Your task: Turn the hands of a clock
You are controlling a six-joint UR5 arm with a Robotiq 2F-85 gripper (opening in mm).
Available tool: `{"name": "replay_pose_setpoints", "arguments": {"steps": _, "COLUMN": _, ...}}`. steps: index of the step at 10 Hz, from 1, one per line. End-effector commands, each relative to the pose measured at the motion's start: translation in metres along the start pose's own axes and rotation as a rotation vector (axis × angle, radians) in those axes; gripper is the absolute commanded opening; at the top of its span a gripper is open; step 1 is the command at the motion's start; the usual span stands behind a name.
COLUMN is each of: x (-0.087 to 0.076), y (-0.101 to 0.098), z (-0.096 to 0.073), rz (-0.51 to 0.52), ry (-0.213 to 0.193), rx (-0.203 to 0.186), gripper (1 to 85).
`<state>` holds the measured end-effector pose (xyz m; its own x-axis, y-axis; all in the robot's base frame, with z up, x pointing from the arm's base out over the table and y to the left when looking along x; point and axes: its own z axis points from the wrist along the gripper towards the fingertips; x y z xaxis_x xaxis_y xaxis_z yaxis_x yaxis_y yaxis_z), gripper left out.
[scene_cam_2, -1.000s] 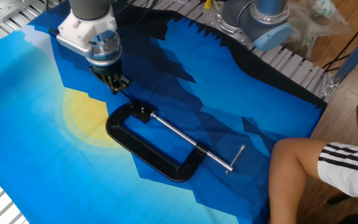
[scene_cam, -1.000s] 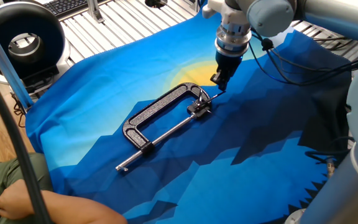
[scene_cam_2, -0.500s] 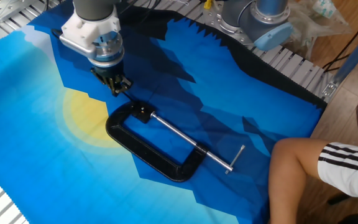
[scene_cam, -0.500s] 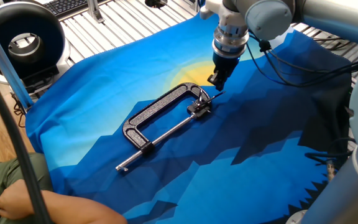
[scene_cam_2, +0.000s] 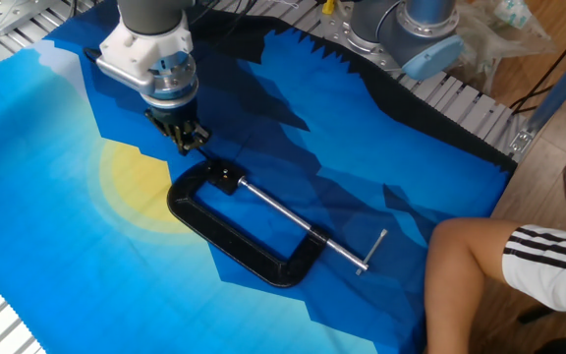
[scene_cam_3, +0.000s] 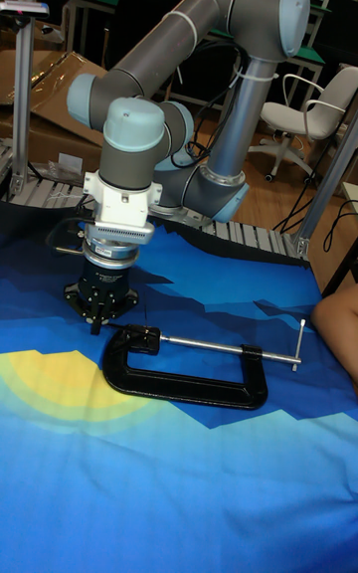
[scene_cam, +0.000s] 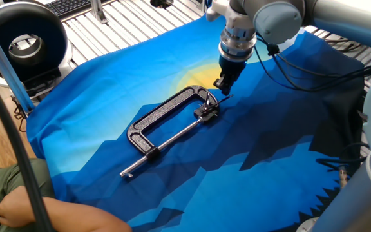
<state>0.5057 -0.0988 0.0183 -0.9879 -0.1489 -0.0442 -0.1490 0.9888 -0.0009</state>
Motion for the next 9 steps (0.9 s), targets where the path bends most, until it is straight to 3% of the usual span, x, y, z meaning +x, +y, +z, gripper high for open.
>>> {"name": "replay_pose_setpoints", "arguments": {"steps": 1, "x": 0.011, "y": 0.004, "z": 0.007, "rz": 0.016, "ry": -0.002, "rx": -0.020, "gripper": 1.3}}
{"name": "replay_pose_setpoints", "arguments": {"steps": 5, "x": 0.033, "y": 0.012, "z": 0.001, "rz": 0.022, "ry": 0.021, "rx": -0.020, "gripper": 1.3}}
{"name": "replay_pose_setpoints", "arguments": {"steps": 9, "x": 0.047, "y": 0.023, "z": 0.001, "rz": 0.041, "ry": 0.018, "rx": -0.024, "gripper": 1.3}}
